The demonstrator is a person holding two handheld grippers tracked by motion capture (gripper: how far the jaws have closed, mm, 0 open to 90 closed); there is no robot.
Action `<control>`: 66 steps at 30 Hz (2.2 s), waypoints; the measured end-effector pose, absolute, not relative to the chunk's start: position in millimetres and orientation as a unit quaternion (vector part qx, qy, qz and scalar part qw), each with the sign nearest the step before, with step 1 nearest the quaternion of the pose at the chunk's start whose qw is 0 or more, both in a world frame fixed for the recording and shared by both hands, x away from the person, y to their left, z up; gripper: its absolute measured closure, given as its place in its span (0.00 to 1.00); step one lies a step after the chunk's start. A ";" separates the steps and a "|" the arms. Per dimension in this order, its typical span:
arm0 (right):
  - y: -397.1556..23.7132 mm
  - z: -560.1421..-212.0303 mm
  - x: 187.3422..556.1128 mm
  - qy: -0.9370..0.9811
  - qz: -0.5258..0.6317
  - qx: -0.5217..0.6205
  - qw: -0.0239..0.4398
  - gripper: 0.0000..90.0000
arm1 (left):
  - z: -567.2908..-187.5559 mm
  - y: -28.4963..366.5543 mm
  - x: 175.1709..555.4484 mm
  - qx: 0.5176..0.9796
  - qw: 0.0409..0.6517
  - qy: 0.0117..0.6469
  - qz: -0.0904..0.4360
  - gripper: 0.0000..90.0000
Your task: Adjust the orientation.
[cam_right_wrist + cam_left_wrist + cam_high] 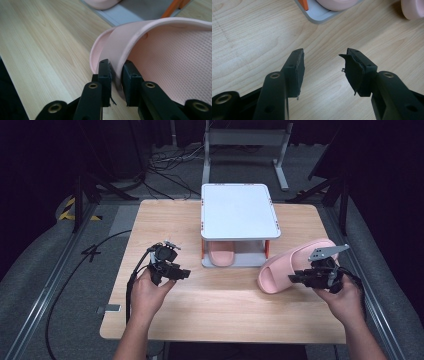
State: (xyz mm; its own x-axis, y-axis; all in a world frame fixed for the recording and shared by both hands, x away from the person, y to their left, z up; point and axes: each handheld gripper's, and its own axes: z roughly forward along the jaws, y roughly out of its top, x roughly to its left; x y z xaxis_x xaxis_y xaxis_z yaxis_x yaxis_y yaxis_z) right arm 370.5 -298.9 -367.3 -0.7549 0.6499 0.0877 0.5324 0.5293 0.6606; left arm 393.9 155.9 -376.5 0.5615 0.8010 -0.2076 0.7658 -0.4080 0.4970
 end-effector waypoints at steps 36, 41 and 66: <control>-264.9 -394.4 400.7 0.830 0.343 0.409 0.161 0.56 | -380.4 163.4 388.1 0.832 0.275 0.482 0.030 0.56; -280.8 -381.6 404.2 0.827 0.323 0.412 0.205 0.62 | -381.2 164.7 387.1 0.831 0.275 0.482 0.031 0.56; -313.6 -429.8 516.2 0.842 0.165 0.481 0.182 0.78 | -386.6 199.6 363.5 0.809 0.267 0.522 0.038 0.56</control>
State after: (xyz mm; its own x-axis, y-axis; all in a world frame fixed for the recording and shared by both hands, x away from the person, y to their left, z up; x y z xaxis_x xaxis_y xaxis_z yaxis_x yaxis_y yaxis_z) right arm 516.2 -313.6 -429.8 -0.4710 0.8695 -0.1485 0.7491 0.4832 0.4531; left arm 363.5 199.6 -386.6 0.4525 0.8651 -0.2164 0.8244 -0.3133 0.4713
